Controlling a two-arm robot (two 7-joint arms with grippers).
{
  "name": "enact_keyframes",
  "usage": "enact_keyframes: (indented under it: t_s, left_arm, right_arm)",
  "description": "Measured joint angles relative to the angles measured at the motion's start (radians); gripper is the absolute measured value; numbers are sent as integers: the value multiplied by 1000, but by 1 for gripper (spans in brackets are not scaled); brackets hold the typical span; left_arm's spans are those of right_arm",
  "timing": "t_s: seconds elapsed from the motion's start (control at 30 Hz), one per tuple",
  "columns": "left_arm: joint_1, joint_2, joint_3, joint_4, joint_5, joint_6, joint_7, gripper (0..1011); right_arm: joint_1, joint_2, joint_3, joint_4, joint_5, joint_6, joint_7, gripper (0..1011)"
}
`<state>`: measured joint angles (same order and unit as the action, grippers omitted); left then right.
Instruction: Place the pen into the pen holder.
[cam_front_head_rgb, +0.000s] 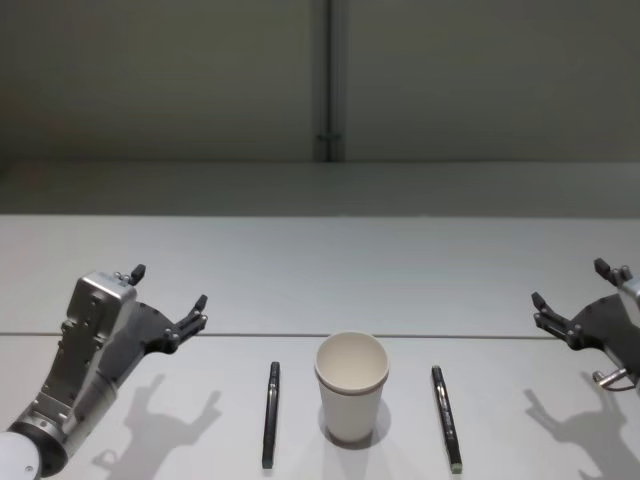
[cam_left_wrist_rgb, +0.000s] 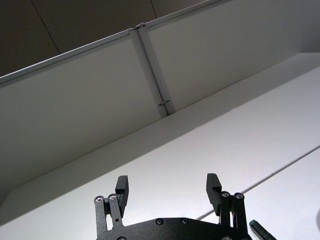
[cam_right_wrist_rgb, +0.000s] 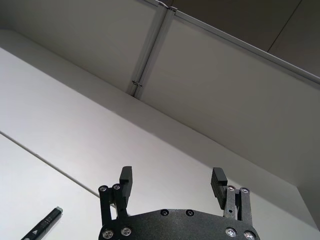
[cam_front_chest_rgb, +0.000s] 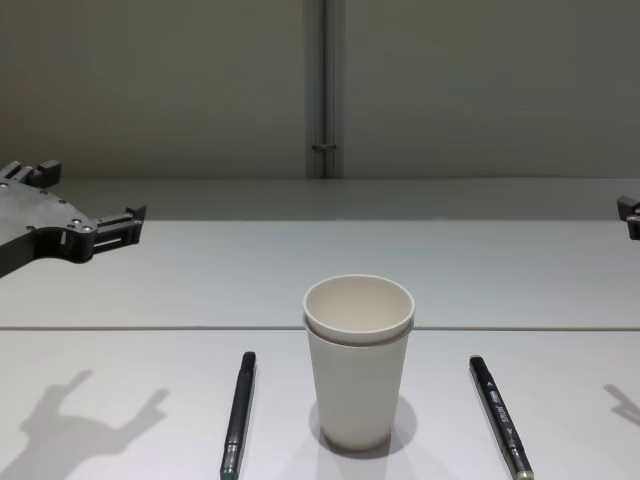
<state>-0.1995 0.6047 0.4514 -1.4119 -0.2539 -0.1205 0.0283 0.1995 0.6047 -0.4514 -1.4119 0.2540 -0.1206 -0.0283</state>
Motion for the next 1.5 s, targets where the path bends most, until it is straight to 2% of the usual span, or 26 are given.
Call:
enact_keyframes:
  t_s: [0.63,1.07,1.5]
  left_arm:
    - [4,-1,-6,-1,-2,0,-11,1001]
    - [66,6,-67,-48,-52,9,-68,1001]
    - [147,29,-127,-123,-86,49,-103,1001]
  right_arm:
    - [0,0,0,0,0,0,0,1001]
    - [0,0,0,0,0,0,0,1001]
    - [0,0,0,0,0,0,0,1001]
